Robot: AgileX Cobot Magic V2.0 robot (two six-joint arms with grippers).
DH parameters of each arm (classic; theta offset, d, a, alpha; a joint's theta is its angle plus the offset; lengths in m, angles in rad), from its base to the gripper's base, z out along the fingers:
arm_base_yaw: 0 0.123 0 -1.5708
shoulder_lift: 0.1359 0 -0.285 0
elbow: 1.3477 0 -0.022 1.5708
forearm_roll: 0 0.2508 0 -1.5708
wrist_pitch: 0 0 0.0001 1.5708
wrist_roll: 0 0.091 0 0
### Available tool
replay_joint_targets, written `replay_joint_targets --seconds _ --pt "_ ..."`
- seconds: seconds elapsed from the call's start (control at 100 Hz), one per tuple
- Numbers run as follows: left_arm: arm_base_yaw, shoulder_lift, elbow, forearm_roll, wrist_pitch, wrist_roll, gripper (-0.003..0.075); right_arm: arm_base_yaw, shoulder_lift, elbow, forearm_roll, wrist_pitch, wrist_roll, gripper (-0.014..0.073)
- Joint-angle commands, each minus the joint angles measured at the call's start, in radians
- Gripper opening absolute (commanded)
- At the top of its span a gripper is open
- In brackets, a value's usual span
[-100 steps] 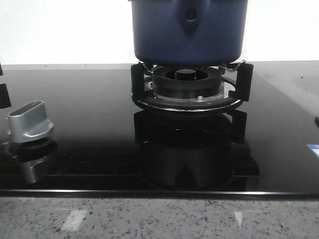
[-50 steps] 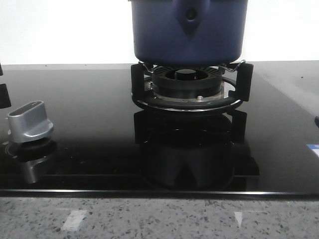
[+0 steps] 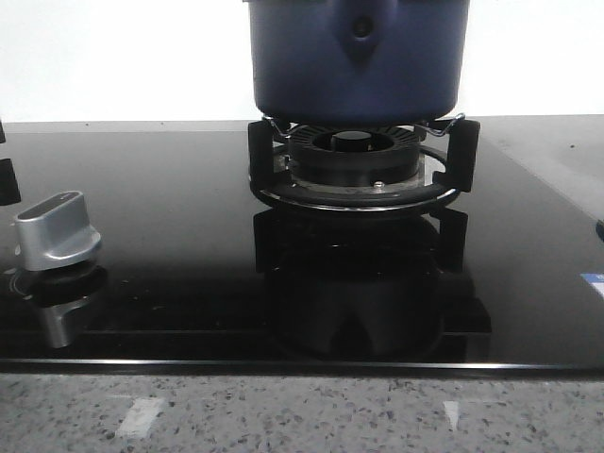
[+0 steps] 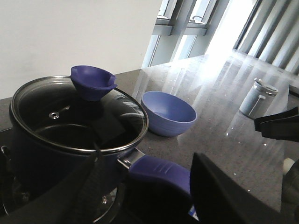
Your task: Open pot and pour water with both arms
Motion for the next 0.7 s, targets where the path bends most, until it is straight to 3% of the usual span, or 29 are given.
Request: replay_joint_targets --seconds 0.0,0.31,0.69 --pt "-0.065 0.056 -0.086 -0.081 -0.042 0.063 0.0383 0.000 0.016 -0.032 0.017 -0.059 -0.016 0.0393" --pt "-0.146 0.302 -0.325 -0.004 -0.133 0.093 0.0386 0.000 0.016 -0.032 0.017 -0.042 -0.016 0.0393" --pt "-0.150 0.469 -0.509 0.022 -0.117 0.093 0.0524 0.000 0.016 -0.032 0.017 -0.042 -0.016 0.0393"
